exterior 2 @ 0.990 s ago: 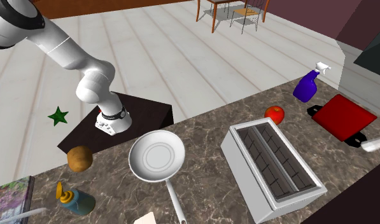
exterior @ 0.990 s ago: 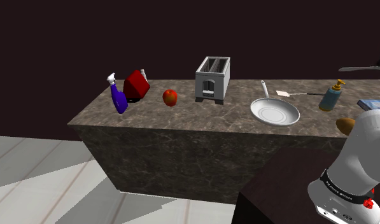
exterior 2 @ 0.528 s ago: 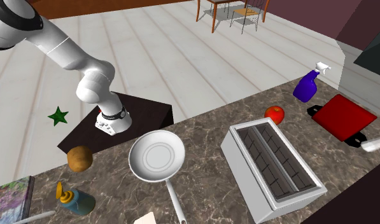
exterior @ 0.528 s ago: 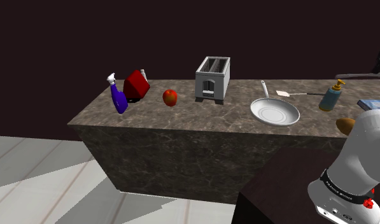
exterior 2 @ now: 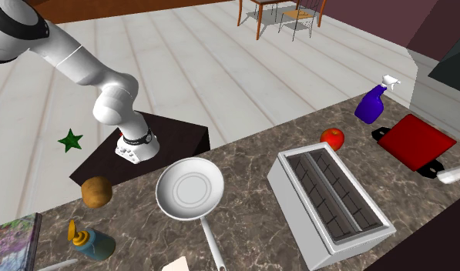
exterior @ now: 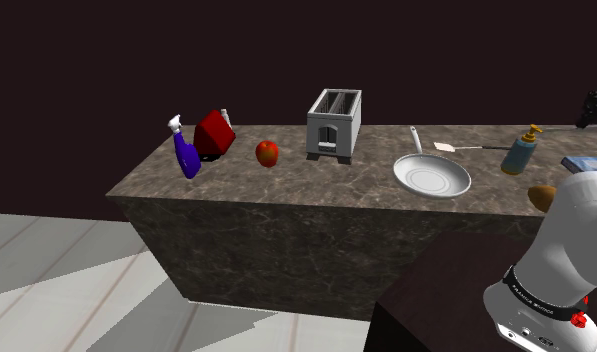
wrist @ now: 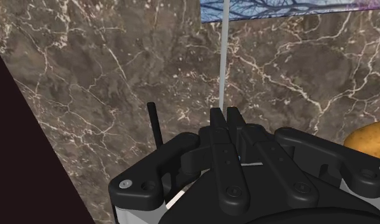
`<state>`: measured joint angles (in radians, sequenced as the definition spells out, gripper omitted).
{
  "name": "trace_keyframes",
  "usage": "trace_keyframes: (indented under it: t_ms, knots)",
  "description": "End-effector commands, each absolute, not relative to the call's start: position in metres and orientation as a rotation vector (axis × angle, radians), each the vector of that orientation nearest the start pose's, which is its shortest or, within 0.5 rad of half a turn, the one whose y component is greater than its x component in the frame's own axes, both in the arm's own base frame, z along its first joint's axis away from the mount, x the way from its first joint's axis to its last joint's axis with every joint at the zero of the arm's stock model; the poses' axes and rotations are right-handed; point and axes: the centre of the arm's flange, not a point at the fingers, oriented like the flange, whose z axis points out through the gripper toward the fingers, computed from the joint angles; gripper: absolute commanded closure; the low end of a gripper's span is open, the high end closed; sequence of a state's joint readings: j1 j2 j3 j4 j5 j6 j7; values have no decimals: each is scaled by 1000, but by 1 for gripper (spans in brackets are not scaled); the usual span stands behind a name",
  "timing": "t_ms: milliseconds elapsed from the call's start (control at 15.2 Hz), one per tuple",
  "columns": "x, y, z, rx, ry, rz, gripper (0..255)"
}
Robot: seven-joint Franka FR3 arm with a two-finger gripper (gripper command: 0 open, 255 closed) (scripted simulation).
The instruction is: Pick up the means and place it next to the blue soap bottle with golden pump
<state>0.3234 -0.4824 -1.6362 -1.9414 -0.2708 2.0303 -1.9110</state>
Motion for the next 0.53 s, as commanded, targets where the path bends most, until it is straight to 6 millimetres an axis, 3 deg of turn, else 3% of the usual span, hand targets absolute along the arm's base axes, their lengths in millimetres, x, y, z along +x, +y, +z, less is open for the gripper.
trace_keyframes:
  t_ms: [0, 462]
  knots:
    - [67, -575, 437, -3022, -1082, -372, 255]
    - [67, -575, 400, -3022, -1082, -372, 255]
